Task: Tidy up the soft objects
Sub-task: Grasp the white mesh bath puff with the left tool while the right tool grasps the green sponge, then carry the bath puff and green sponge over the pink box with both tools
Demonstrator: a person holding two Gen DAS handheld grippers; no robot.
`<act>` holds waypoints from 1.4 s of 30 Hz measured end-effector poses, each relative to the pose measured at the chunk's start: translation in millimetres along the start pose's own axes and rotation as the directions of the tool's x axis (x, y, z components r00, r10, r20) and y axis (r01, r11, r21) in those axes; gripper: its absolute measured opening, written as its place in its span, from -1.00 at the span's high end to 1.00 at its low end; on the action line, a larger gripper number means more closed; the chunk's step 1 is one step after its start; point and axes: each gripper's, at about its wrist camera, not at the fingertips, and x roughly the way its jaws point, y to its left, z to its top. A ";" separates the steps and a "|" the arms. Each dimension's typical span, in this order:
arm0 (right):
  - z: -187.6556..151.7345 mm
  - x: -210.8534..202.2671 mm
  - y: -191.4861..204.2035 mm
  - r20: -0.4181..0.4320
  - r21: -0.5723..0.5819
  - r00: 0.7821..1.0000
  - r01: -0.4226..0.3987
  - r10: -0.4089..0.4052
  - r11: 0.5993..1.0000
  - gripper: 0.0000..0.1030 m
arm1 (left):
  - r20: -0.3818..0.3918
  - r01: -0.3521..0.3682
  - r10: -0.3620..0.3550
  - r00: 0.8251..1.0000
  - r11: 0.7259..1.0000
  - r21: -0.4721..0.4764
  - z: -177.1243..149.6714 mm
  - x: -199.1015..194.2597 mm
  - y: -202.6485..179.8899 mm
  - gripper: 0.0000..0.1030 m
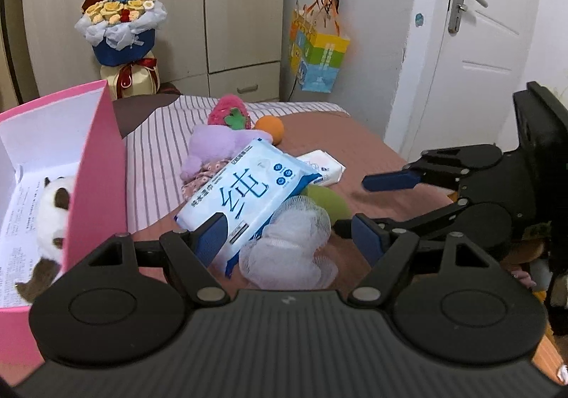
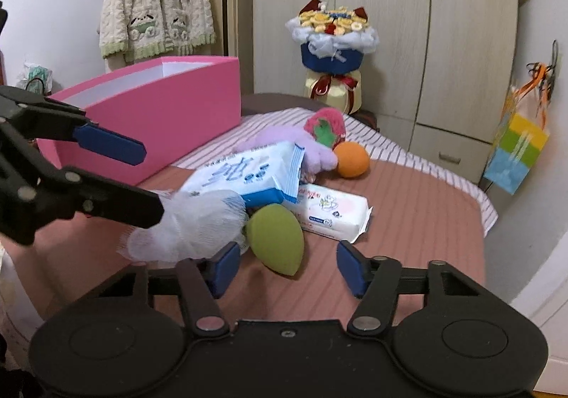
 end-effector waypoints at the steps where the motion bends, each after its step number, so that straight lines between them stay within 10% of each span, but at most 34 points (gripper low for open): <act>1: -0.6 3.2 -1.0 -0.002 -0.003 1.000 -0.008 0.008 1.000 -0.18 | 0.008 -0.001 0.001 1.000 1.000 0.000 -2.0 3.9 -0.4 -0.48; 21: -1.0 32.0 -9.7 -0.027 -0.020 0.992 -0.127 0.126 0.992 0.19 | -0.100 0.055 -0.066 0.993 0.993 -0.109 -21.3 50.3 5.0 0.12; 42: -21.0 5.0 2.3 -0.001 0.170 0.999 0.040 -0.040 0.985 0.24 | -0.066 0.089 -0.101 0.993 0.982 -0.169 -31.0 29.1 9.9 0.32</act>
